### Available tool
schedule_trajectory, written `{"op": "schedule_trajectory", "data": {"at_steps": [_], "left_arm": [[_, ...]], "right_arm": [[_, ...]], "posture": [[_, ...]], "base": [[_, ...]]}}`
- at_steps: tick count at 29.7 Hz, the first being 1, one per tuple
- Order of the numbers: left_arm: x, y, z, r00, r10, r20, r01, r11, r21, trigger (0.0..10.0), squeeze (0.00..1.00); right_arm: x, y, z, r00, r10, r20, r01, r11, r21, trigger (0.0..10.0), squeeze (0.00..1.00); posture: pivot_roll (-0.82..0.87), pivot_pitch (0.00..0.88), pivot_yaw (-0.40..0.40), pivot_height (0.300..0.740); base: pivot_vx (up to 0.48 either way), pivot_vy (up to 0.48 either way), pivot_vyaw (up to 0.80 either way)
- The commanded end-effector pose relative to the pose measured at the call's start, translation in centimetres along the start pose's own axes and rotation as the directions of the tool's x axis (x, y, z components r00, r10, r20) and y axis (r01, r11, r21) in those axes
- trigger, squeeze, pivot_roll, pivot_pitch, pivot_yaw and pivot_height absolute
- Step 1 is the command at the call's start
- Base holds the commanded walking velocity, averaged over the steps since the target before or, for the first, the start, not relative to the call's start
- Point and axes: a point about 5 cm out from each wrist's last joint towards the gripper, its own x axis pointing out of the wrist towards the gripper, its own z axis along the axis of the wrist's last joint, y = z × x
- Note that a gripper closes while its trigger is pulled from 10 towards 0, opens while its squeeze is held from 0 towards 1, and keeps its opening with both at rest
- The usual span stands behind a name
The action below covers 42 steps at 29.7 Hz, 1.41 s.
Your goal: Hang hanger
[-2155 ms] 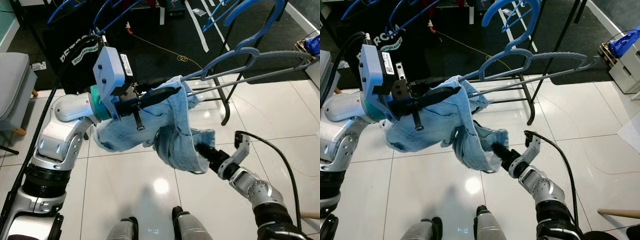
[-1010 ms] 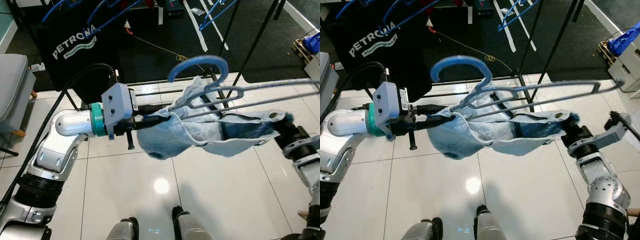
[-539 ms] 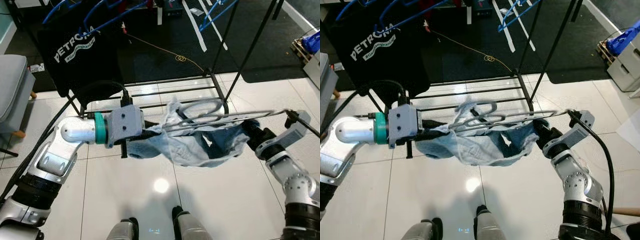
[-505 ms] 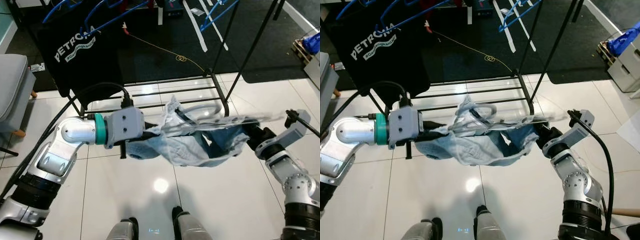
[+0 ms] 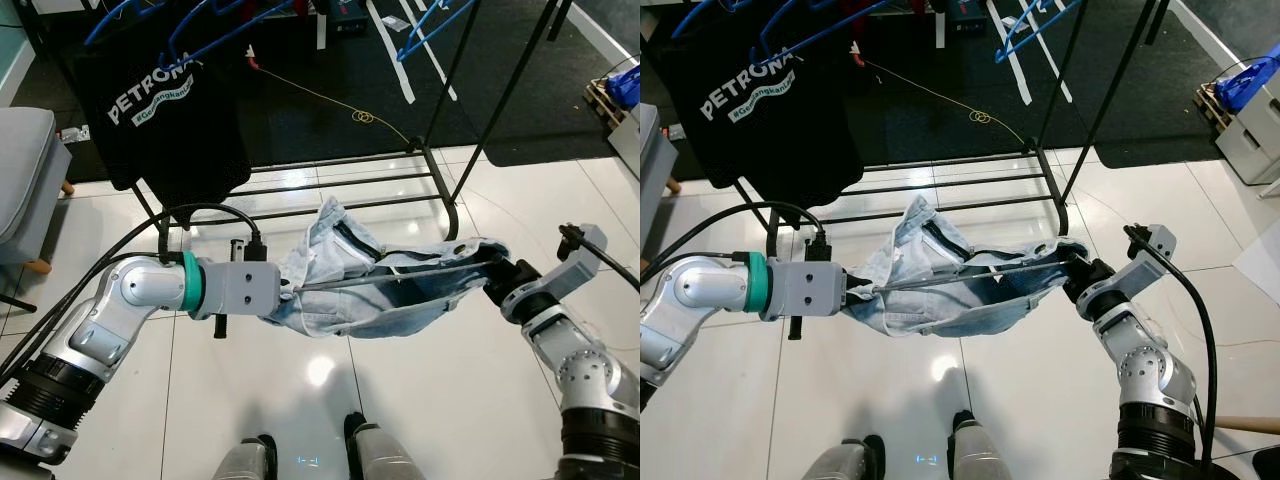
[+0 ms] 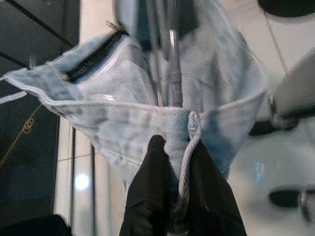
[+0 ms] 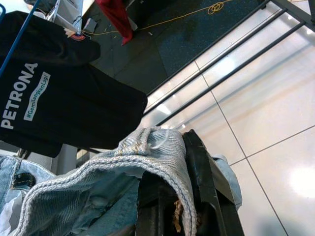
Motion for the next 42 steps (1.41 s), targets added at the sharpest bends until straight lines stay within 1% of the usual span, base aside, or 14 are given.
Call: {"op": "schedule_trajectory", "data": {"at_steps": [1,2,3,5,10,14,17,21,25,30,31,36,37,42], "left_arm": [[-0.7,-0.4,-1.4,0.999,0.004,-0.052,-0.007,0.998,-0.063,0.0,0.00],[-1.0,0.2,-1.5,0.998,0.058,-0.031,-0.061,0.993,-0.100,0.0,0.00],[-1.0,0.2,-1.5,0.998,0.058,-0.031,-0.061,0.993,-0.100,0.0,0.00],[-1.5,0.8,-1.9,0.994,0.109,-0.028,-0.112,0.985,-0.132,0.0,0.00],[-2.4,0.9,-2.8,0.992,0.105,-0.068,-0.112,0.987,-0.118,0.0,0.00],[-3.1,1.0,-2.8,0.993,0.115,-0.022,-0.117,0.983,-0.144,0.0,0.00],[-3.4,0.6,-2.9,0.997,0.081,-0.017,-0.083,0.986,-0.145,0.0,0.00],[-3.9,-0.3,-3.5,0.998,0.002,-0.067,-0.010,0.992,-0.123,0.0,0.00],[-4.0,-1.4,-4.3,0.983,-0.105,-0.152,0.097,0.993,-0.064,0.0,0.00],[-3.6,-1.8,-4.9,0.968,-0.132,-0.215,0.127,0.991,-0.035,0.0,0.00],[-3.3,-1.7,-4.9,0.970,-0.111,-0.215,0.105,0.994,-0.035,0.0,0.00],[-2.6,-1.3,-4.6,0.977,-0.070,-0.202,0.064,0.997,-0.038,0.0,0.00],[-2.1,-0.7,-4.4,0.976,-0.033,-0.214,0.027,0.999,-0.033,0.0,0.00],[-1.8,-0.2,-4.5,0.971,-0.005,-0.240,-0.002,1.000,-0.028,0.0,0.00]], "right_arm": [[-0.8,-1.3,0.6,0.997,-0.060,0.041,0.060,0.998,-0.012,0.0,0.00],[-1.2,-1.8,0.3,0.997,-0.077,0.029,0.078,0.997,-0.017,0.0,0.00],[-1.2,-1.8,0.3,0.997,-0.077,0.029,0.078,0.997,-0.017,0.0,0.00],[-1.9,-3.0,0.2,0.994,-0.109,0.016,0.110,0.993,-0.034,0.0,0.00],[-2.7,-4.5,0.8,0.987,-0.161,0.016,0.161,0.985,-0.060,0.0,0.00],[-3.0,-5.3,1.5,0.981,-0.189,0.048,0.190,0.981,-0.023,0.0,0.00],[-3.1,-5.3,1.9,0.978,-0.192,0.076,0.191,0.981,0.015,0.0,0.00],[-3.1,-5.4,2.6,0.975,-0.191,0.111,0.185,0.981,0.062,0.0,0.00],[-2.8,-5.1,3.1,0.978,-0.169,0.120,0.162,0.984,0.069,0.0,0.00],[-2.3,-3.9,3.2,0.989,-0.106,0.104,0.104,0.994,0.028,0.0,0.00],[-2.0,-3.2,3.0,0.992,-0.077,0.096,0.076,0.997,0.015,0.0,0.00],[-1.7,-2.2,2.8,0.996,-0.035,0.085,0.034,0.999,0.006,0.0,0.00],[-1.2,-1.1,2.5,0.997,0.009,0.073,-0.008,1.000,-0.004,0.0,0.00],[-0.9,-0.1,2.3,0.997,0.045,0.060,-0.043,0.999,-0.022,0.0,0.00]], "posture": [[-0.06,0.130,0.040,0.740],[-0.06,0.130,0.040,0.740],[-0.06,0.130,0.040,0.740],[-0.06,0.137,0.044,0.740],[-0.06,0.139,0.042,0.740],[-0.06,0.140,0.042,0.740],[-0.06,0.142,0.043,0.740],[-0.06,0.144,0.043,0.740],[-0.06,0.145,0.045,0.740],[-0.06,0.147,0.047,0.740],[-0.06,0.147,0.047,0.740],[-0.06,0.147,0.046,0.740],[-0.05,0.149,0.046,0.740],[-0.05,0.149,0.047,0.740]], "base": [[0.000,0.000,0.00],[0.000,0.000,0.00],[0.000,0.000,0.00],[0.000,0.000,0.00],[0.000,0.000,0.00],[0.000,0.000,0.00],[0.000,0.000,0.00],[0.000,0.000,0.00],[0.000,0.000,0.00],[0.000,0.000,0.00],[0.000,0.000,0.00],[0.000,0.000,0.00],[0.000,0.000,0.00],[0.000,0.000,0.00]]}}
